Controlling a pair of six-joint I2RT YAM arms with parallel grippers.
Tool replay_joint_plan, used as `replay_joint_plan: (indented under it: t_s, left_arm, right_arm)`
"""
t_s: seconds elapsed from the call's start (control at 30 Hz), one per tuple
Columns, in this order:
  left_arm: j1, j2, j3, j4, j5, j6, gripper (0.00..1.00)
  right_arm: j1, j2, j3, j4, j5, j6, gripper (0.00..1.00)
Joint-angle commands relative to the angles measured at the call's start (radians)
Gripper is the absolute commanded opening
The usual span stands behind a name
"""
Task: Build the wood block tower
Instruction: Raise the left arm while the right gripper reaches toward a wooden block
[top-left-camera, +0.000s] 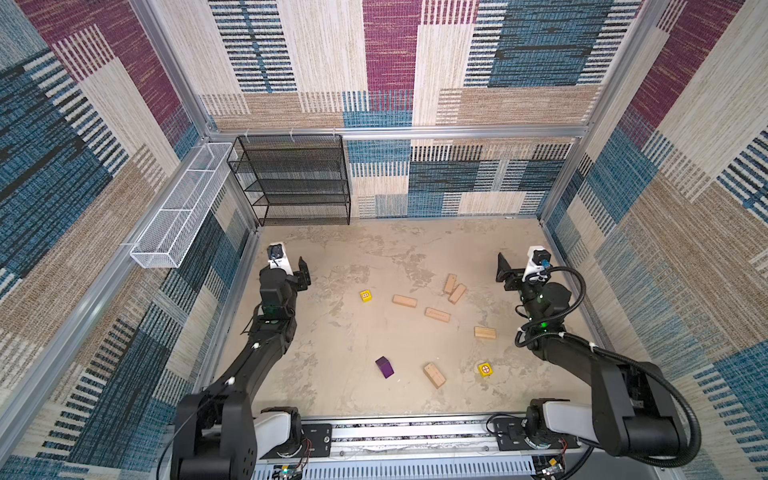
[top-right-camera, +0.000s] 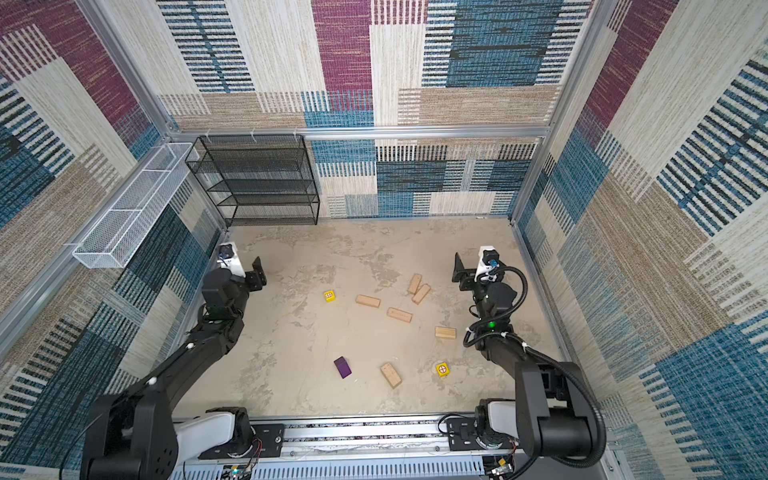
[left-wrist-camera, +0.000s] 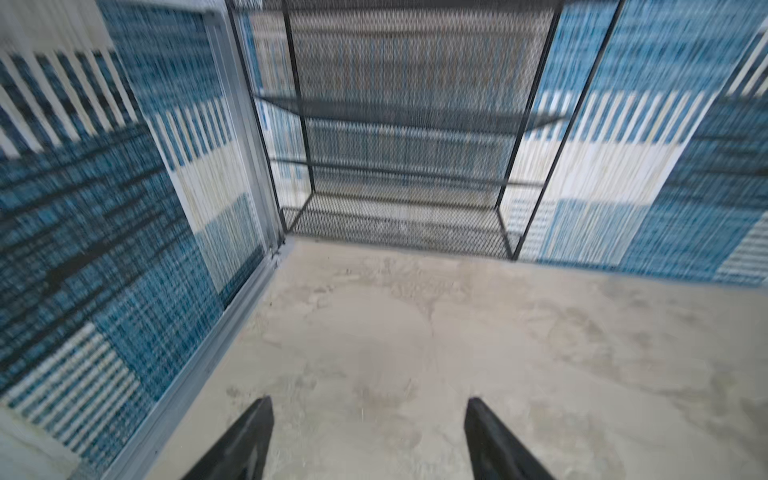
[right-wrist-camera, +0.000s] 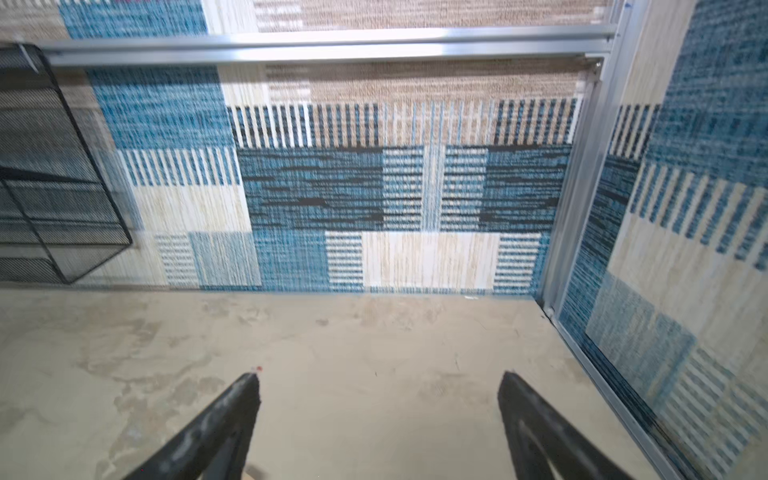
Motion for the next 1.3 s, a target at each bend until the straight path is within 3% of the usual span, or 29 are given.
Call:
replay_joint_plan:
  t_s: [0.0,0.17,0.37,0.5,0.67,0.93,1.03,1.17,1.27]
  left_arm:
    - [-0.01,-0.062,0.162,-0.359,0.127,-0.116,0.71]
    - [-0.112,-0.1,0.368,-0.679,0.286,-0.184,0.68]
    - [-0.289,-0.123,0.453,-0.958,0.323,-0.174,0.67]
    - [-0.361,-0.118,0.418,-1.0,0.379,-0.167,0.66]
    - [-0.397,-0.086,0.395,-1.045,0.414,-0.111,0.66]
    - [-0.403,-0.052,0.313,-1.045,0.354,-0.033,0.75]
    - [-0.403,-0.047,0.285,-1.018,0.344,-0.01,0.79]
    - [-0.403,-0.077,0.241,-0.978,0.32,0.011,0.8]
    - [-0.403,-0.129,0.184,-0.92,0.31,0.015,0.8]
  right_arm:
    - [0.035,-0.006,0.159,-0.385,-0.072,0.109,0.87]
    - [0.171,-0.004,0.351,-0.709,-0.124,0.142,0.83]
    - [0.333,-0.024,0.499,-1.034,-0.171,0.145,0.76]
    - [0.401,-0.021,0.567,-1.23,-0.184,0.13,0.72]
    - [0.435,0.006,0.597,-1.398,-0.102,0.159,0.69]
    - [0.579,0.15,0.683,-1.475,0.078,0.364,0.82]
    - [0.623,0.242,0.732,-1.445,0.009,0.272,0.86]
    - [0.625,0.336,0.782,-1.383,-0.065,0.01,0.75]
    - [0.625,0.394,0.811,-1.356,-0.114,-0.181,0.73]
